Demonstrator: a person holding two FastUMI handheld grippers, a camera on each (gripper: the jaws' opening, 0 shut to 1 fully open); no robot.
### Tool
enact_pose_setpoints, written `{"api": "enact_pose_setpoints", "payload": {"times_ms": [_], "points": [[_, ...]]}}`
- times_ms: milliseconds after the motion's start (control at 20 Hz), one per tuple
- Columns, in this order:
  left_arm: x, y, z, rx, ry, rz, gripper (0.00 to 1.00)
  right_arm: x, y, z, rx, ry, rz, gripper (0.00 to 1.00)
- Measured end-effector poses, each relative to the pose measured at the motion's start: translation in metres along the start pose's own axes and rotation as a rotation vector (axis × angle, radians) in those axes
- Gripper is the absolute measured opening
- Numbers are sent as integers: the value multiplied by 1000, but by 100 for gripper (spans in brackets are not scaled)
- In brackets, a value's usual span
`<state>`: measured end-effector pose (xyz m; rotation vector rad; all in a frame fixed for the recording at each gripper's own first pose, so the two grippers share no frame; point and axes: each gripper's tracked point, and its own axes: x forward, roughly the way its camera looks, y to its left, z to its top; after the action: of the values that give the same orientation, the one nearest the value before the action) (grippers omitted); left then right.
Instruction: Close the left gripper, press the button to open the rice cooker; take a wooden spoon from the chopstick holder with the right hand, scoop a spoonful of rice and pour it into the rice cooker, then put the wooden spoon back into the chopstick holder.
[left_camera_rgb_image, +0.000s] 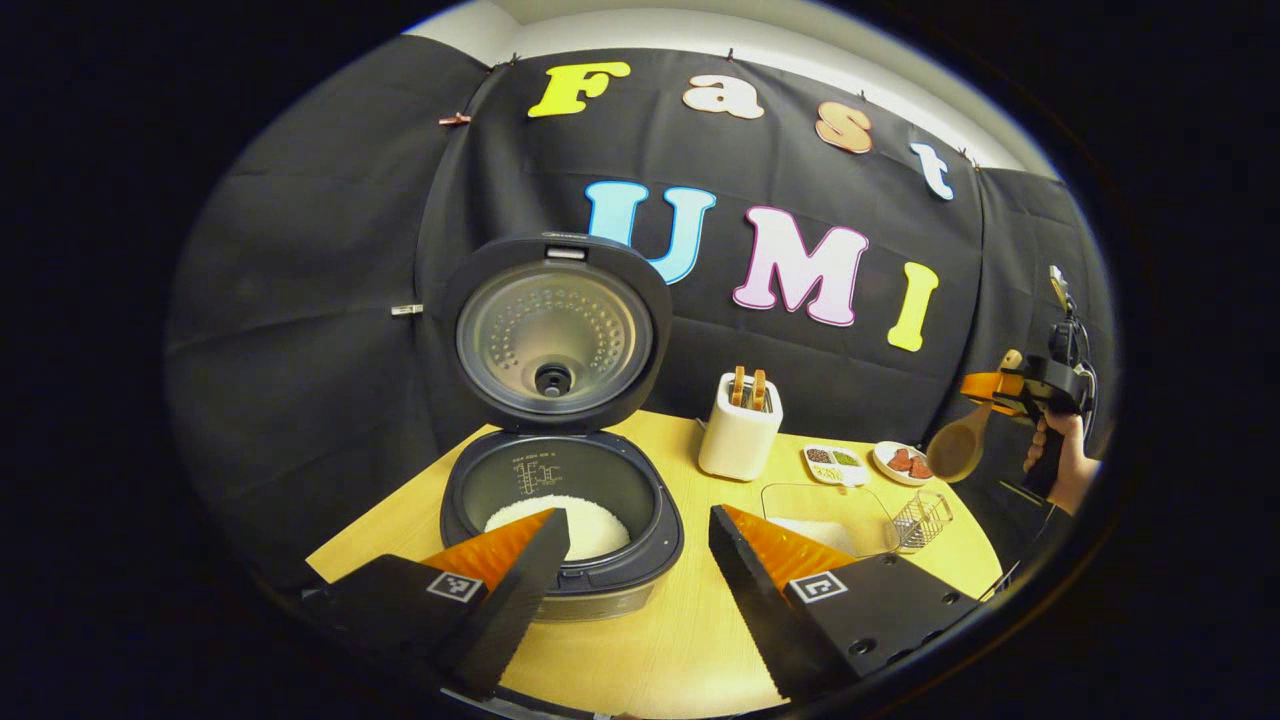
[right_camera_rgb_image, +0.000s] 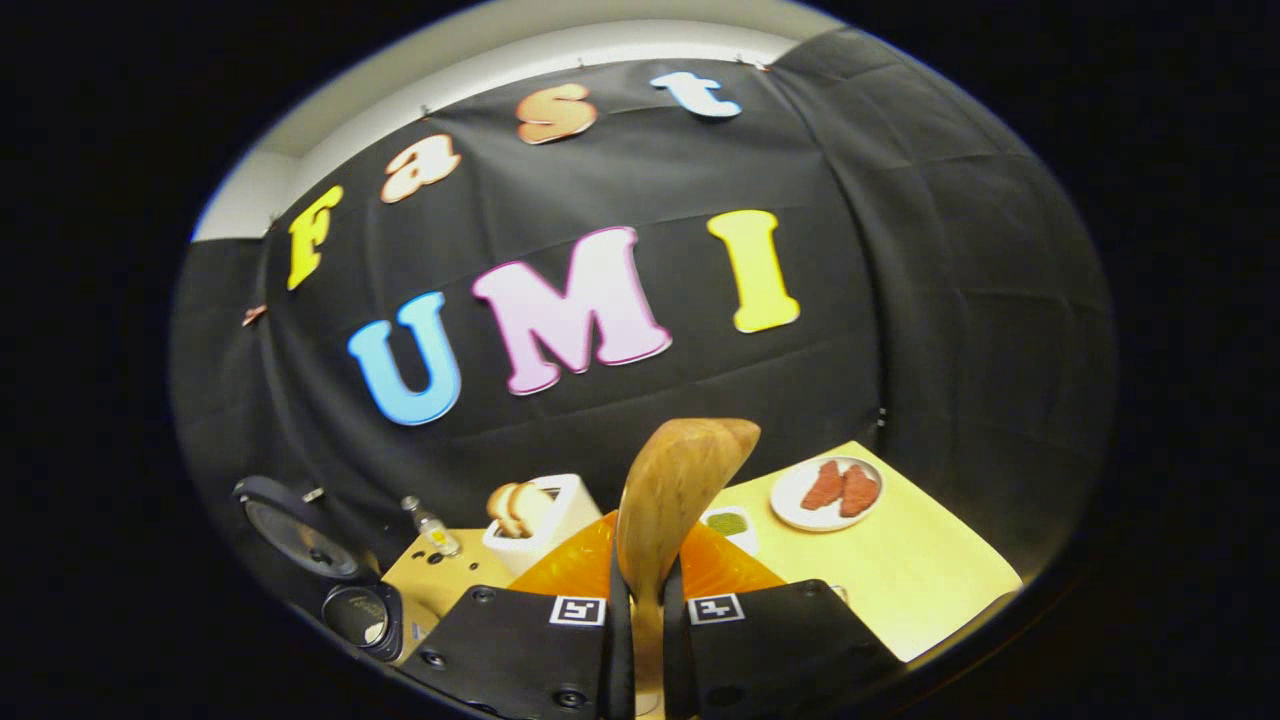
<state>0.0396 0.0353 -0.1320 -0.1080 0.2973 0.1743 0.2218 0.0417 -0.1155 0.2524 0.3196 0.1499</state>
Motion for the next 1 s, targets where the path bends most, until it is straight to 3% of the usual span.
{"api": "enact_pose_setpoints", "payload": {"times_ms": [250,400,550,700,1000], "points": [[2,-7,12,9,0,67,95,28,-94,-17,96,29,-184,15],[-1,-7,22,28,-1,131,95,46,-126,-41,133,55,-238,15],[-3,-12,33,25,-20,179,95,58,-144,-66,169,89,-267,16],[1,-24,46,-14,-31,155,95,73,-151,-90,184,134,-284,16],[2,2,86,-7,-93,238,95,90,-166,-135,174,214,-327,16]]}}
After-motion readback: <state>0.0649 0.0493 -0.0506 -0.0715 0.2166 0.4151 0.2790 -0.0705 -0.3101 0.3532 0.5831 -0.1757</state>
